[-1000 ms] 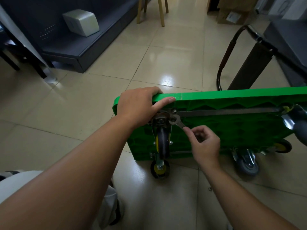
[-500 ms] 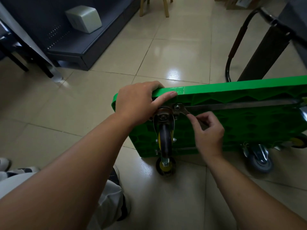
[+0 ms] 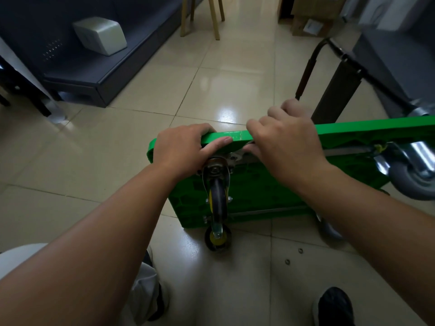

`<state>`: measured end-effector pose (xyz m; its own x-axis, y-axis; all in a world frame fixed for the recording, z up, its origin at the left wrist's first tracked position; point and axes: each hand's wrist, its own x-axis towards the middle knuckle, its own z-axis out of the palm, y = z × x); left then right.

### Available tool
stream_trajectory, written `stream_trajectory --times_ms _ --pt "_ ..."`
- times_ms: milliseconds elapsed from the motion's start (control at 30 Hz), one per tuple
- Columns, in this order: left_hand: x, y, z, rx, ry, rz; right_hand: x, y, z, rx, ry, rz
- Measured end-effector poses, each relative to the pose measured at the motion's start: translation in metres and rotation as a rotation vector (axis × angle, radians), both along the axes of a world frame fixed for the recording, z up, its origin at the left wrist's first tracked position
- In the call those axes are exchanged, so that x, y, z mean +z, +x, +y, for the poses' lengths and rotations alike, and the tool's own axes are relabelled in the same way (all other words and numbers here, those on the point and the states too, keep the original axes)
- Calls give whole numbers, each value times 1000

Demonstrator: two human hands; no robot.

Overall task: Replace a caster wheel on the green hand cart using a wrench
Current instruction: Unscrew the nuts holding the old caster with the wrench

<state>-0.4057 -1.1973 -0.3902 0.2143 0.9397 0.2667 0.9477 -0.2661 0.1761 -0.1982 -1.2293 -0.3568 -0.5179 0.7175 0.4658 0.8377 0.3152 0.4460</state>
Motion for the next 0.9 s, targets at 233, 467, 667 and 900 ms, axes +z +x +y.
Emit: stream_trajectory --times_ms 233,467,667,900 --pt "2 -1 0 -3 -3 -2 -29 33 -21 -5 -342 1111" --pt "0 0 1 3 6 3 -127 -15 -52 -268 -388 2095" --pt "-1 0 3 -2 -3 15 -149 -40 -56 -217 -459 2179" --pt "-3 -1 3 -7 10 15 -154 -50 -39 -257 -396 2193"
